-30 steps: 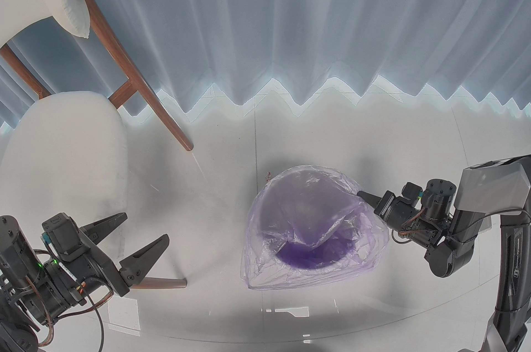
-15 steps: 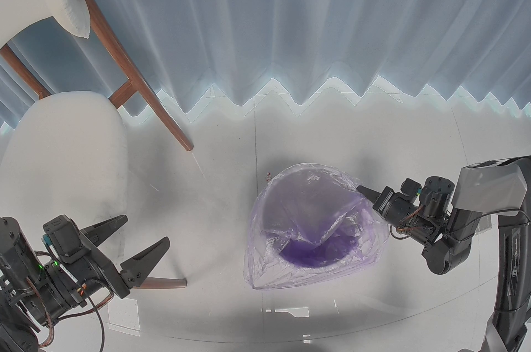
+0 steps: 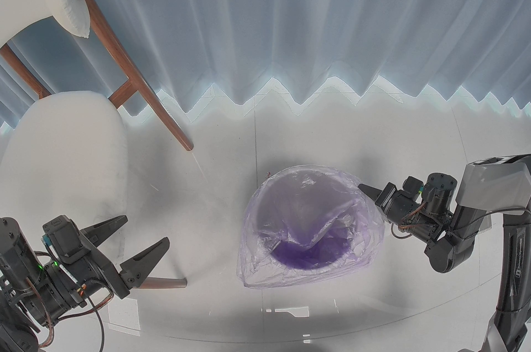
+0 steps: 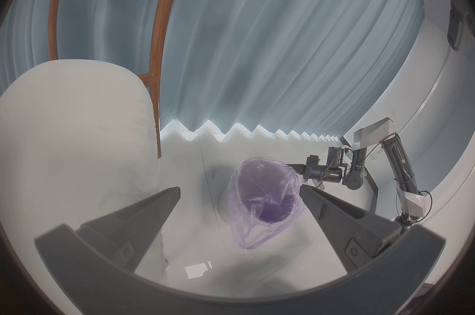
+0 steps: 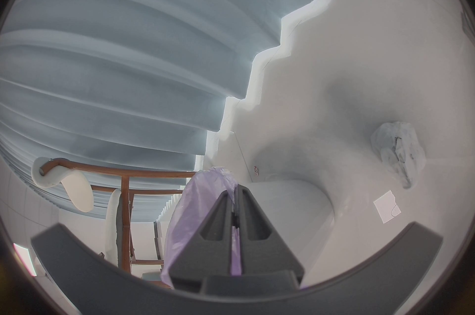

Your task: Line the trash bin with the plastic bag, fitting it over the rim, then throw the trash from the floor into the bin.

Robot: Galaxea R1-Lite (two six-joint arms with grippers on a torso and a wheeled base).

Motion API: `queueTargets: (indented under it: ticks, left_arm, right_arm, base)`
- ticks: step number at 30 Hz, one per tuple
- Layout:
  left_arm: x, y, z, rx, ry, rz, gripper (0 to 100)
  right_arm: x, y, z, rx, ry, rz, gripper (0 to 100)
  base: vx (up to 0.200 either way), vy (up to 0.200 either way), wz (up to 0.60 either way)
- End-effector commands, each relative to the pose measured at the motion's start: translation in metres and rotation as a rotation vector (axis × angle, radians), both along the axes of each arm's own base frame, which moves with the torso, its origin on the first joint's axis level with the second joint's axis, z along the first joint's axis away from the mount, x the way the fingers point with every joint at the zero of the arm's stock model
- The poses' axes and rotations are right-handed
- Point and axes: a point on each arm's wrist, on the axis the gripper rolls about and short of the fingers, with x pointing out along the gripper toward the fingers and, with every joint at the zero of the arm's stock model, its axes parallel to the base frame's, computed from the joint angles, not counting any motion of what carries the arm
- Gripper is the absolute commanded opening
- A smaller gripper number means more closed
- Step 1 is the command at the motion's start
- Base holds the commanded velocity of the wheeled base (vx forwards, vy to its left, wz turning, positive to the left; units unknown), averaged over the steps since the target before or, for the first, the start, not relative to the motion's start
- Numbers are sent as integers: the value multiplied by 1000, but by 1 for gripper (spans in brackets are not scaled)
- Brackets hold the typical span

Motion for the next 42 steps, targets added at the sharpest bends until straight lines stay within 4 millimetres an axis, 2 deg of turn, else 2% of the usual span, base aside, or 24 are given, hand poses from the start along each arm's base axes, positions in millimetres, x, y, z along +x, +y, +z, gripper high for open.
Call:
queueTargets:
  ticks: [1,9,18,28,33,40,42]
  left_arm:
    - [-3,1,-4,6,15,1,100]
    - [-3,2,-3,6,14,1,100]
    - [-3,1,-3,6,10,-1,100]
    - [-5,2,-2,2,2,-2,100]
    - [-5,2,-2,1,4,-2,100]
    - [-5,1,-2,2,5,-7,100]
    - [-5,1,-2,3,8,-7,100]
  right_arm:
    - [-1,1,10,-2,-48,6,0]
    - [4,5,8,-1,-53,15,0]
    - [18,-4,-28,-55,-11,-5,0]
    - [32,-11,-40,-65,16,-23,0]
    - [33,-11,-51,-68,40,-22,0]
    - [36,-11,-75,-93,69,-39,0]
    - [43,-12,-86,-124,60,-65,0]
  base:
    - [0,0,0]
    - [0,0,0]
    - [0,0,0]
    - [0,0,0]
    - [0,0,0]
    - [0,0,0]
    - [0,0,0]
